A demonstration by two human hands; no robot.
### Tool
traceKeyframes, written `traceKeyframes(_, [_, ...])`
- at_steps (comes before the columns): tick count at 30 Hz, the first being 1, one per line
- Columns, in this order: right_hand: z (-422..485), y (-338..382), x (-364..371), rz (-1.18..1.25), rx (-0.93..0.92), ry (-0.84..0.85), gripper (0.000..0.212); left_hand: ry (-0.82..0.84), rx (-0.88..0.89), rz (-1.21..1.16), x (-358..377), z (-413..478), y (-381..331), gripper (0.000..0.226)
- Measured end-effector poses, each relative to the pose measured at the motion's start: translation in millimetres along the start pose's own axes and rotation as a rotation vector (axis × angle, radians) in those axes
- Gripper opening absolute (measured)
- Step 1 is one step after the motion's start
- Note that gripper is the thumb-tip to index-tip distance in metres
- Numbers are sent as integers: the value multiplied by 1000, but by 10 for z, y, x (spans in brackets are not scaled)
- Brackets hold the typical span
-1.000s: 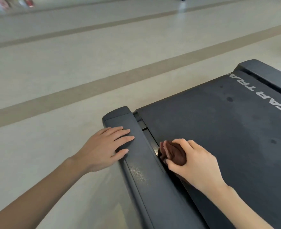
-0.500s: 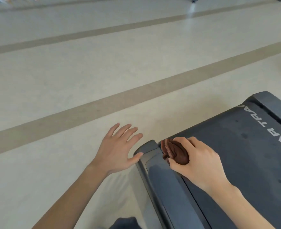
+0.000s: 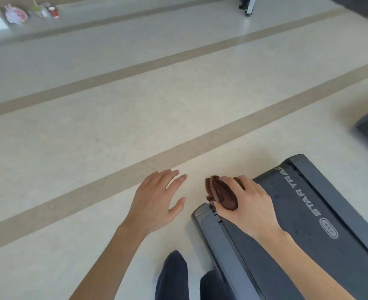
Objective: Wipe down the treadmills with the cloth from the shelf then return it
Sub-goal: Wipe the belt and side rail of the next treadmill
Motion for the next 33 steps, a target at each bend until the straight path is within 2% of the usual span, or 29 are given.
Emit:
traceKeyframes(6, [293,693,-1089,5,-32,-98,50,-29,61,-23,-1364,17,-22,44])
traceKeyframes(12, [508,1140,-1540,122,29,-125,53,-72,112,9,-2024,-69,143,45])
traceKeyframes(18, [637,1312,-1672,294,86,-158,57,-98,135,37,-2291,-1,356,45])
traceKeyframes(24, [818,1237,-1603,358,138,-178,58,-87,209,47,-2258,288,395,44])
traceKeyframes(33, [1406,719,-1547,390,319,-205,53,-36,363,24,-2221,1366,479,44])
Point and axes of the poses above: each hand's wrist, its own z-axis towards the middle knuckle, its own x-axis out of the palm, y = z × x, the point moved 3 cm from there along z, towards the middle knuckle, and after that the axes turned 9 degrees about -x, right-handed, at the moved point
